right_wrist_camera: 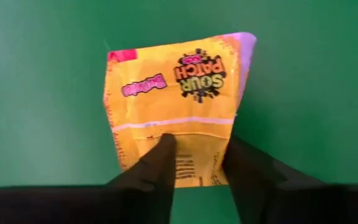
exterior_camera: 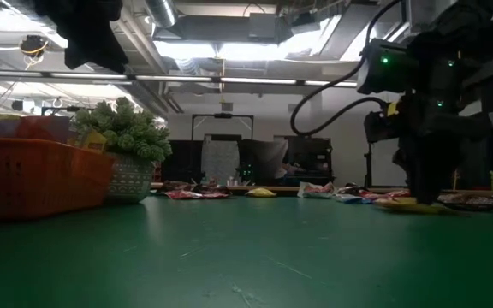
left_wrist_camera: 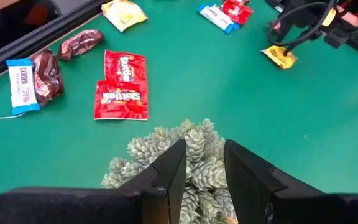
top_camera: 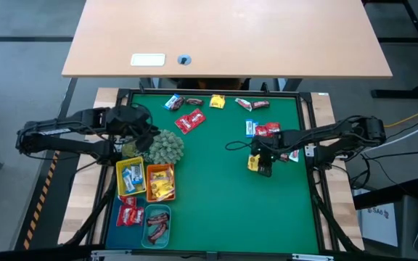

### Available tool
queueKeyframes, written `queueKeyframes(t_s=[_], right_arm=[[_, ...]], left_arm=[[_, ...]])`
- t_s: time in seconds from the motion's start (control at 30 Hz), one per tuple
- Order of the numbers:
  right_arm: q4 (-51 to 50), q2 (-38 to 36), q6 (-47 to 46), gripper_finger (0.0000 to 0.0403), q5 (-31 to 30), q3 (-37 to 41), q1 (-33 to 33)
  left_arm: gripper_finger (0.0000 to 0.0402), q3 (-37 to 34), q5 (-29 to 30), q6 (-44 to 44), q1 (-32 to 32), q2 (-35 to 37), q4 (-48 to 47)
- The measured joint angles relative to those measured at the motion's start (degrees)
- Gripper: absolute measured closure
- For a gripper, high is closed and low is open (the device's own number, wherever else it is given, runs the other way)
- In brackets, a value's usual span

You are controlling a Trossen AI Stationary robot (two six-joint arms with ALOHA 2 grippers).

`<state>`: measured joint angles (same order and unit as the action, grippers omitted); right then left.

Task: Sort candy
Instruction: Put the yellow candy into the orange basket

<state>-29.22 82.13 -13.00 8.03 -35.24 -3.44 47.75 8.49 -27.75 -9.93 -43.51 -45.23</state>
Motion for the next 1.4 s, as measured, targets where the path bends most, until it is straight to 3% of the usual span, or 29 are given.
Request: queueKeyframes(t_s=[0.2, 0.33, 0.57, 0.73, 1.07, 1.4], right_arm=[[1.3, 0.3, 0.1, 0.0362, 1.1, -1.4, 0.1], [2.5, 0.4, 2.8, 0.0398, 1.1, -4.3, 0.1], [11.7, 0.4, 9.6, 0.0396, -0.2, -9.4, 0.1], [21.9, 0.3, 13.7, 0.0396, -4.9, -12.7, 0.1], [40.5, 0.5, 26.8, 0.0394, -13.9, -15.8, 0.1], [42.4, 0.5, 31.5, 0.0393, -27.7, -15.9, 0.0]], left_arm=[[0.0298, 0.0, 0.0, 0.1, 0.0, -2.2, 1.1], [0.0298, 0.0, -1.8, 6.4, 0.0, -4.0, 5.2], [0.0298, 0.0, -5.0, 20.4, 0.0, -8.3, 15.5], [0.0298, 0.0, -5.0, 25.3, 0.0, -11.6, 23.9], [0.0298, 0.0, -5.2, 26.6, 0.0, -19.0, 34.3], [0.0298, 0.0, -5.2, 25.1, 0.0, -24.4, 41.9]])
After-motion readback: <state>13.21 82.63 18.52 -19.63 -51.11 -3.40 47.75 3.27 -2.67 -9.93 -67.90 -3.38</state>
